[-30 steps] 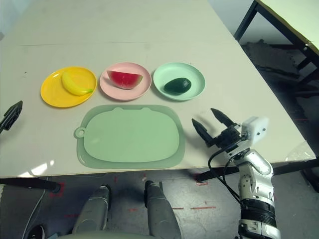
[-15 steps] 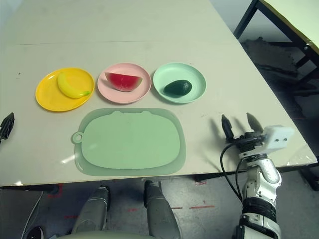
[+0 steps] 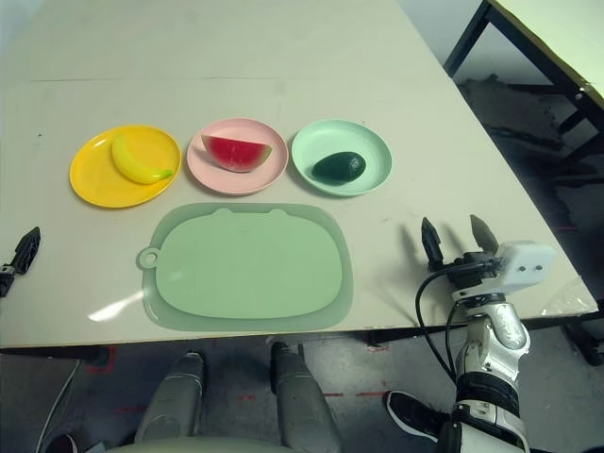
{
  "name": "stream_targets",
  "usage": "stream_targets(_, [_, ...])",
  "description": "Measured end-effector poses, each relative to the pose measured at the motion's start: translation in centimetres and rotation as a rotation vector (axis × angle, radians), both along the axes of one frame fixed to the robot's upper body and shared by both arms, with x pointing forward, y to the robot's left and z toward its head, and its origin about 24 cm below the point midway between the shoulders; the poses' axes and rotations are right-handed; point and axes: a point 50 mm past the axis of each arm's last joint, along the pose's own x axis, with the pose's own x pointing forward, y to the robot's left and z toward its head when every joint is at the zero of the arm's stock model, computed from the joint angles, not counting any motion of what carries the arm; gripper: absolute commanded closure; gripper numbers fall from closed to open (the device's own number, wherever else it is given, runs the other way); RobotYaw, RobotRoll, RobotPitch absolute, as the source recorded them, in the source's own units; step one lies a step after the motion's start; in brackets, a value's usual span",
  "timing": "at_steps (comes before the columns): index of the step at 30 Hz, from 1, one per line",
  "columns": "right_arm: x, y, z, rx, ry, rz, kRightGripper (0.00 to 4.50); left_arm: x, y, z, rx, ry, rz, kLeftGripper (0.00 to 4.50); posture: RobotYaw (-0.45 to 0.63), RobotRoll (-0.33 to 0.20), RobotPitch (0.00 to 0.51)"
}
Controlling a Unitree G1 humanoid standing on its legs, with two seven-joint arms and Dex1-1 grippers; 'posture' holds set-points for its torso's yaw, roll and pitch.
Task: Place the fruits into color-matched plates.
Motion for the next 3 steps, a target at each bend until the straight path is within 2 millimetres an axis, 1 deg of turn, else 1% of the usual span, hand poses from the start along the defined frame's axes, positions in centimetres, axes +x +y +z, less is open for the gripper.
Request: stream_targets(3, [0.02, 0.01, -0.02, 0.001, 0.002, 0.003, 0.0, 0.29, -0.28, 0.0, 0.002, 0.0, -0.012, 0.04, -0.02, 0.0, 0.277])
